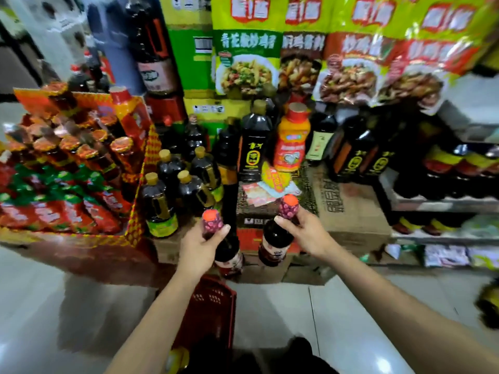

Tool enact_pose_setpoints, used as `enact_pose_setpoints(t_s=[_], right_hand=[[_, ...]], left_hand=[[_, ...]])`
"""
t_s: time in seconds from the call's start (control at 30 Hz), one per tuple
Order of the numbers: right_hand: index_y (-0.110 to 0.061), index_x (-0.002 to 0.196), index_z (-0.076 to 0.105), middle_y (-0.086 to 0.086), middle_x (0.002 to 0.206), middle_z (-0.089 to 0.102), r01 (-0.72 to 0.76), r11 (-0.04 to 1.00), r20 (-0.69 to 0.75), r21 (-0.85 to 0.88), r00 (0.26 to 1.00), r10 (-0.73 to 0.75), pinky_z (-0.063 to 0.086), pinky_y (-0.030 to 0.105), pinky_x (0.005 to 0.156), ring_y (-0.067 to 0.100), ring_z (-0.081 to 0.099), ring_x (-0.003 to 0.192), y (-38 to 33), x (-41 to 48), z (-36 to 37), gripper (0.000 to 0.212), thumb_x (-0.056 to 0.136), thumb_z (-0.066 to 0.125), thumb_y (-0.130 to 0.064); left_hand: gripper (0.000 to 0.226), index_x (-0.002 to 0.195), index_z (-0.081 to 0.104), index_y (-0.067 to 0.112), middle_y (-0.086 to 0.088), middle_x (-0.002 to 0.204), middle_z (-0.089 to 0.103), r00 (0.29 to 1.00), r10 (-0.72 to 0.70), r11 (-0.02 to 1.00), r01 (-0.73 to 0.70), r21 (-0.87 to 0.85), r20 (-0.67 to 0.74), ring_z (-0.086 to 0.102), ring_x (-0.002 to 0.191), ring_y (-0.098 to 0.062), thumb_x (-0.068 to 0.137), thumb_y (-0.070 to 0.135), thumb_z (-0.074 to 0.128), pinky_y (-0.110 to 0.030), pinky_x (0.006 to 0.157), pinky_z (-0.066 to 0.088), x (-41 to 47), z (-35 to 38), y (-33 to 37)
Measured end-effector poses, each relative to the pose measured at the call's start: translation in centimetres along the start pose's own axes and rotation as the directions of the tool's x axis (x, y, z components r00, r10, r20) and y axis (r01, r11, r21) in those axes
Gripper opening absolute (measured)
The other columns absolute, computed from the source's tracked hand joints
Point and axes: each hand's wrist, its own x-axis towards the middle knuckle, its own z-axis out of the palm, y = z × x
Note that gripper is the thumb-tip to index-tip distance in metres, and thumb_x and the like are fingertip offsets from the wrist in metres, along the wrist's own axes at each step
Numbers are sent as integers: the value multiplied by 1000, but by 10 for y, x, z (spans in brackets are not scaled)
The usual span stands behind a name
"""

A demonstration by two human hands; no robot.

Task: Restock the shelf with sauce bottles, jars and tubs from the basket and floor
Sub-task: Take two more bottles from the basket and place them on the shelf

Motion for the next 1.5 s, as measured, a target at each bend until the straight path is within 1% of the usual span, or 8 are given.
enact_pose_setpoints(t_s=[0.2, 0.43, 0.6, 0.77, 0.9, 1.07, 1.37, 1.5], right_hand=[[-14, 112, 56, 2, 100, 61, -197, 980, -202, 37, 959, 200, 41, 22, 81, 13, 55, 97, 28, -45, -51, 29, 87, 60, -29], [-21, 91, 54, 3, 90, 62, -232, 971, -393, 54, 889, 235, 37, 22, 72, 15, 55, 88, 66, -109, -124, 15, 86, 62, -32], [-19, 91, 55, -2, 84, 60, -252, 966, -480, 66, 840, 252, 38, 7, 63, 11, 53, 81, 89, -158, -179, 17, 85, 63, -32], [-16, 101, 60, -1, 92, 63, -298, 949, -529, 104, 791, 306, 43, 22, 76, 13, 56, 89, 111, -201, -229, 24, 85, 64, -34], [-29, 89, 56, 2, 96, 66, -313, 939, -598, 143, 729, 334, 48, 42, 89, 21, 61, 96, 130, -230, -264, 12, 84, 64, -36], [-20, 102, 59, 5, 105, 67, -365, 907, -670, 212, 621, 407, 47, 43, 94, 22, 61, 102, 154, -259, -308, 27, 83, 63, -39], [-8, 94, 58, 8, 88, 65, -490, 837, -784, 243, 409, 467, 46, 31, 79, 11, 54, 79, 210, -276, -404, 28, 83, 64, -33], [-20, 96, 61, -2, 92, 65, -494, 826, -815, 272, 338, 470, 46, 22, 79, 11, 59, 85, 226, -276, -437, 18, 81, 67, -28]], left_hand=[[8, 86, 58, 26, 8, 81, 63, 976, 77, 995, -87, 45, 203, 58, 88, -17, 84, 24, 65, -31, 79, 41, 2, 66, 24], [8, 84, 61, 23, -3, 87, 66, 916, 119, 990, -141, 30, 383, 61, 93, -21, 81, 20, 68, -36, 87, 44, -15, 162, 65], [14, 92, 59, 18, -2, 91, 65, 860, 135, 983, -178, 42, 492, 59, 93, -17, 81, 19, 68, -35, 86, 44, -44, 234, 96], [12, 77, 58, 18, 0, 74, 62, 803, 175, 974, -226, 20, 570, 56, 76, -17, 80, 20, 69, -28, 66, 40, -70, 301, 123], [20, 65, 57, 25, 4, 66, 61, 755, 202, 971, -240, -24, 624, 55, 70, -14, 76, 23, 74, -31, 72, 40, -86, 351, 146], [14, 77, 62, 29, 2, 84, 69, 641, 257, 952, -297, -75, 723, 62, 88, -17, 74, 23, 74, -35, 87, 46, -94, 419, 173], [13, 74, 62, 26, 3, 79, 68, 438, 295, 922, -363, -133, 849, 59, 80, -12, 76, 20, 74, -33, 77, 46, -77, 569, 205], [15, 80, 62, 29, 6, 84, 68, 368, 295, 923, -348, -164, 882, 61, 84, -12, 75, 22, 75, -28, 81, 46, -72, 615, 224]])
